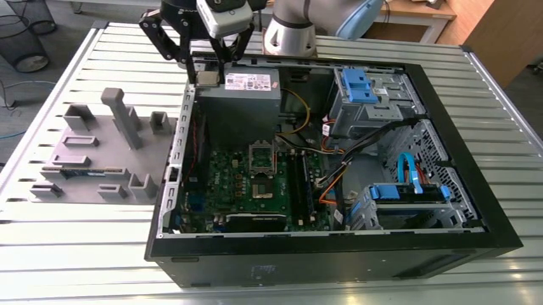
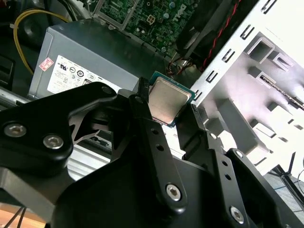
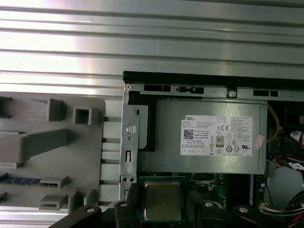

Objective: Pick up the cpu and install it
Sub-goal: 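Pick up the cpu and move it towards the insertion slot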

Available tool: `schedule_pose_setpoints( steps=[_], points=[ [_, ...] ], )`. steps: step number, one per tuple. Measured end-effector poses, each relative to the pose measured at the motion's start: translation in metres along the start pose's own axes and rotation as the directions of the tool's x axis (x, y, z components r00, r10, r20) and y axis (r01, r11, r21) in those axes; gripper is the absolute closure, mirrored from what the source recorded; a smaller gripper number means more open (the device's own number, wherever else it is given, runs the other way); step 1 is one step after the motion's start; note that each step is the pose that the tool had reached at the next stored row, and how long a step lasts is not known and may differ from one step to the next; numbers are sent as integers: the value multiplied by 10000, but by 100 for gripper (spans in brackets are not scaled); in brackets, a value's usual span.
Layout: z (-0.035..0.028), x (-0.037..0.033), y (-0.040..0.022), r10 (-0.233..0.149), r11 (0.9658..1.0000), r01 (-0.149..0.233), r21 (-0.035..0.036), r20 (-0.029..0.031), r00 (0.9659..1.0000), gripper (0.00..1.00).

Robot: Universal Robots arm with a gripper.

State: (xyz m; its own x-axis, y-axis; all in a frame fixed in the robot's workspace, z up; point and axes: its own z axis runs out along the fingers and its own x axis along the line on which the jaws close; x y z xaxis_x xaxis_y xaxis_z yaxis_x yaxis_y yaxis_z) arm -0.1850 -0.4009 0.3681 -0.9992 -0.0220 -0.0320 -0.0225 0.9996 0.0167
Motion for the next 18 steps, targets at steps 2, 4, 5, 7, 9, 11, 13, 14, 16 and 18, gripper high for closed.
schedule_pose_setpoints(
  steps=[2,4,5,7,9,11,13,14,16,18],
  points=[
    [1,-29,-1,1,10000,-1,0,0,10000,53],
    [2,-59,-1,1,10000,-1,0,0,10000,53],
    [3,-76,-2,1,10000,-1,0,0,10000,53],
    [4,-107,-2,1,10000,-1,0,0,10000,53],
    [5,-138,-3,1,10000,-1,0,0,10000,53],
    [6,-170,-4,0,10000,0,0,0,10000,53],
    [7,-203,-5,0,10000,0,0,0,10000,53],
    [8,-218,-5,0,10000,0,0,0,10000,53],
    [9,-251,-5,1,10000,-1,1,0,10000,53],
    [10,-283,-6,1,10000,-1,0,0,10000,53]
  ],
)
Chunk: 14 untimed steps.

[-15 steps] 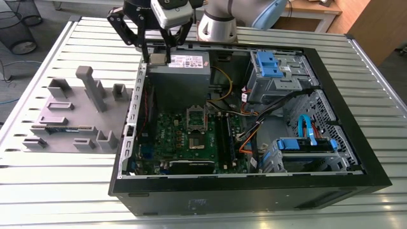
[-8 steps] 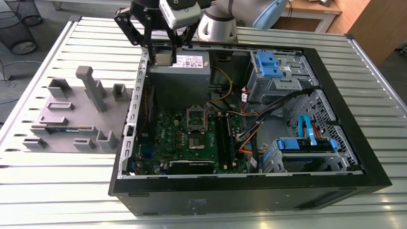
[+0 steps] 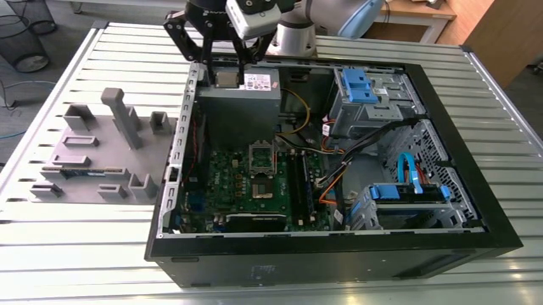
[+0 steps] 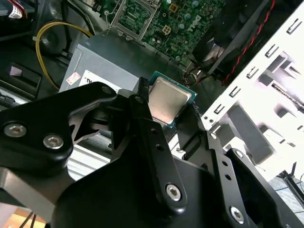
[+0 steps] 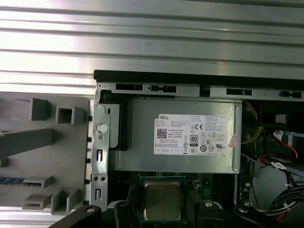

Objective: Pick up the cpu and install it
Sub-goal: 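Pick up the cpu and move it towards the insertion slot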

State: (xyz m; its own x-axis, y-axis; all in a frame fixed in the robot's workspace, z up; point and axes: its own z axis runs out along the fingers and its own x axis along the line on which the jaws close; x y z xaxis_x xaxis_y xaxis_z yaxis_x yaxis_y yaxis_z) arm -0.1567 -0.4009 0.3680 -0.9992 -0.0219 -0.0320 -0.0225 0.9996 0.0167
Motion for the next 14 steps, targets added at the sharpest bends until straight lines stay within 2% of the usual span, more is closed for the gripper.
schedule_pose_setpoints(
  steps=[8,14],
  points=[
    [4,-124,-3,0,10000,0,0,0,10000,53],
    [6,-162,-4,0,10000,0,0,1,10000,53]
  ],
)
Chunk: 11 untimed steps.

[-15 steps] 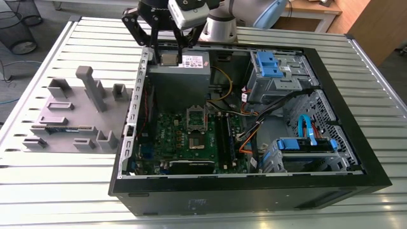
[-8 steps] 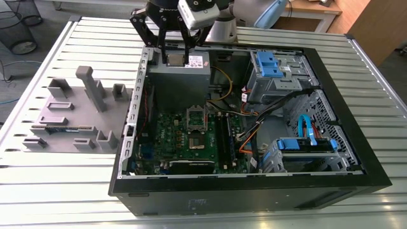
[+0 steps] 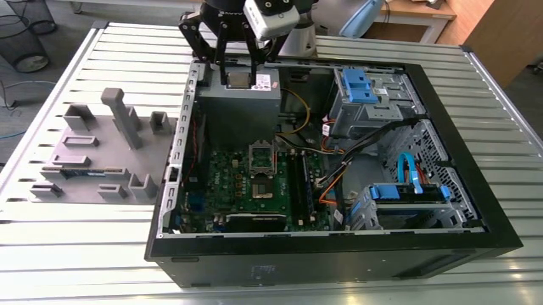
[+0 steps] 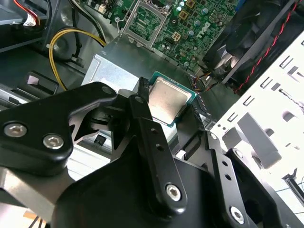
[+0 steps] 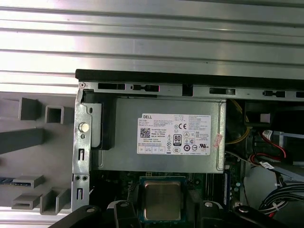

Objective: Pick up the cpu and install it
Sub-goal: 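Pick up the cpu and move it towards the insertion slot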

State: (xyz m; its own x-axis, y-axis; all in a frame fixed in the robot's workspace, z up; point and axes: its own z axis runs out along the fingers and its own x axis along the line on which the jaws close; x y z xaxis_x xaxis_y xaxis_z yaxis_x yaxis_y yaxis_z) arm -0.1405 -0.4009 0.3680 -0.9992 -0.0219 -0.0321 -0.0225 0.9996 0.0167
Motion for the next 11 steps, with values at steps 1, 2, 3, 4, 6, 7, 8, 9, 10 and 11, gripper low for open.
schedule_pose_setpoints(
  steps=[1,2,3,4,6,7,8,9,10,11],
  points=[
    [0,0,0,0,10000,0,0,0,10000,53],
    [0,0,0,0,10000,0,0,0,10000,53],
    [0,0,0,0,10000,0,0,0,10000,53],
    [0,0,0,0,10000,0,0,0,10000,53],
    [1,-5,0,-1,10000,1,0,24,10000,53],
    [2,-5,0,-1,10000,1,0,25,10000,53],
    [4,-5,0,-1,10000,1,0,28,10000,53],
    [6,-5,0,0,10000,0,0,34,10000,53],
    [10,-5,0,0,10000,0,0,48,10000,53],
    [13,-5,0,-1,10000,1,1,63,10000,53]
  ],
)
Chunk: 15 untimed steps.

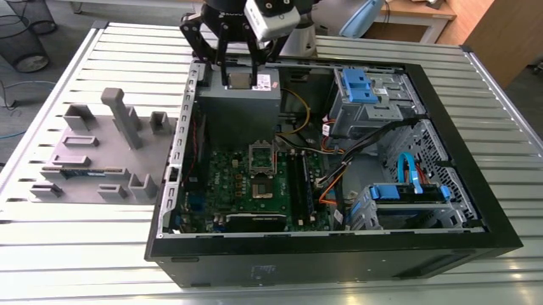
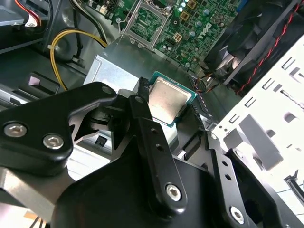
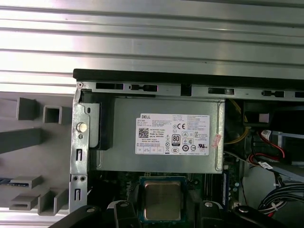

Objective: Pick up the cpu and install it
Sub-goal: 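Pick up the cpu and move it towards the insertion slot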

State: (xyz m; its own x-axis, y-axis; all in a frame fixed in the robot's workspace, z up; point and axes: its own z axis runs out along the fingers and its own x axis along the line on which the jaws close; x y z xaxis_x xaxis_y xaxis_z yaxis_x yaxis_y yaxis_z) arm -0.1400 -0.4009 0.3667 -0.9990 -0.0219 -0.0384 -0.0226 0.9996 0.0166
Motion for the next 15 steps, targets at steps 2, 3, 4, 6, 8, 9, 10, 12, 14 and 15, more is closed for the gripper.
schedule_pose_setpoints(
  steps=[2,3,4,6,8,9,10,12,14,15],
  points=[
    [7,-1,0,-1,10000,1,0,19,10000,53],
    [10,-1,0,-1,10000,1,1,23,10000,53],
    [13,-5,0,-1,10000,1,0,26,10000,53],
    [20,-18,-1,0,10000,0,-1,29,10000,53],
    [26,-38,-2,-1,10000,1,0,30,10000,53],
    [29,-46,-7,-1,10000,1,-1,30,10000,53],
    [31,-52,-14,-1,10000,1,1,29,10000,53],
    [39,-62,-39,-1,10000,1,1,29,10000,53],
    [47,-64,-80,-1,10000,1,1,29,10000,53],
    [50,-65,-100,0,10000,0,1,29,10000,53]
  ],
)
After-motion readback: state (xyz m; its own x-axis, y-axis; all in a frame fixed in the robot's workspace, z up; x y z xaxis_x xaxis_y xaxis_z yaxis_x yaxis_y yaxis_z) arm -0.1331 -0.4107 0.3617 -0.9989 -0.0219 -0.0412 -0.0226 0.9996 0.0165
